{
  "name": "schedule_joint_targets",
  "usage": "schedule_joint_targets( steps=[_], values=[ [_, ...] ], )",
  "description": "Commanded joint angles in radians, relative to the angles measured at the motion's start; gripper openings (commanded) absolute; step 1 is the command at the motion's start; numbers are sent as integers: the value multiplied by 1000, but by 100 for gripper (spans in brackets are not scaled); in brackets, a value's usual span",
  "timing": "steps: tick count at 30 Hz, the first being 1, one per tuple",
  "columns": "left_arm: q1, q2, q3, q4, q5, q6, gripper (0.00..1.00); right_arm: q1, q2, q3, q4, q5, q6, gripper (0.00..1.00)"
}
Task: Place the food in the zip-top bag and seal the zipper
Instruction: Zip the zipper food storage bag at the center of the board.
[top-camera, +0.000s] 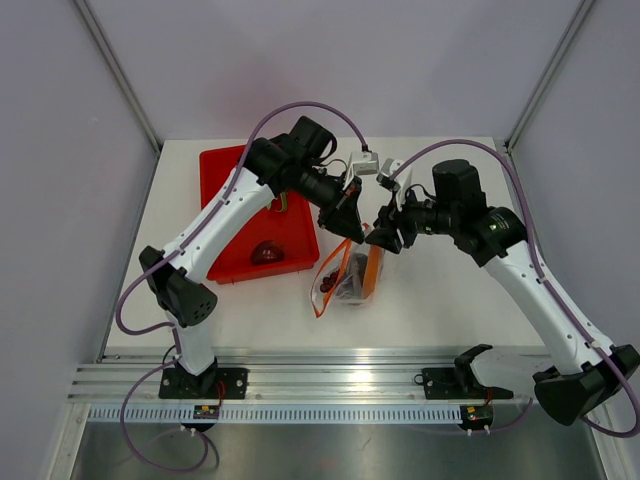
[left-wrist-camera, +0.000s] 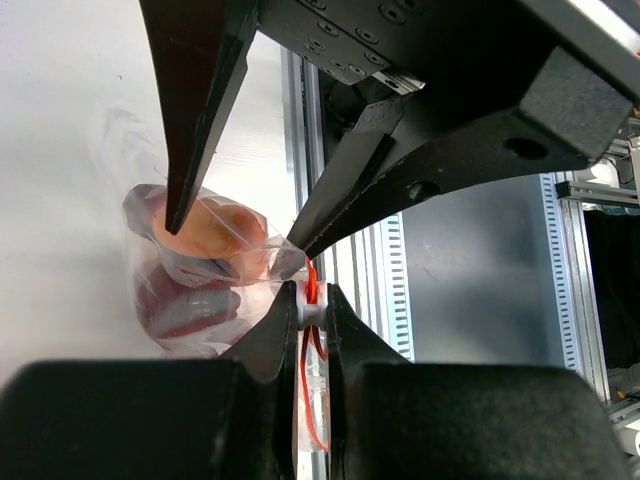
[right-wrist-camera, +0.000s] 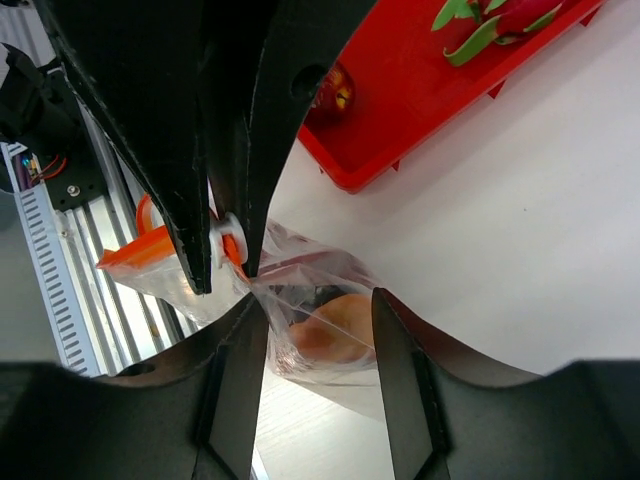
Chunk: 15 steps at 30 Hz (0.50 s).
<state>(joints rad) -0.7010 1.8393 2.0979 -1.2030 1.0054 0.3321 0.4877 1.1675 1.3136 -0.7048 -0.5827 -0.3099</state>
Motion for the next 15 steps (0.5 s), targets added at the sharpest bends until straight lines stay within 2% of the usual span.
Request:
schedule_joint_targets(
  steps=[1, 9, 12, 15],
  values=[
    [-11, -51, 24, 36, 65, -2, 0, -3, 18, 13, 30, -83, -8, 52],
    [-11, -37, 37, 36, 45, -7, 0, -3, 4, 16, -13, -262, -31, 51],
    [-11, -29, 45, 31, 55, -7, 0, -3, 9, 15, -15, -263, -28, 44],
    [-11, -31, 48, 40, 61, -13, 0, -3, 27, 19, -31, -258, -28, 23]
  ],
)
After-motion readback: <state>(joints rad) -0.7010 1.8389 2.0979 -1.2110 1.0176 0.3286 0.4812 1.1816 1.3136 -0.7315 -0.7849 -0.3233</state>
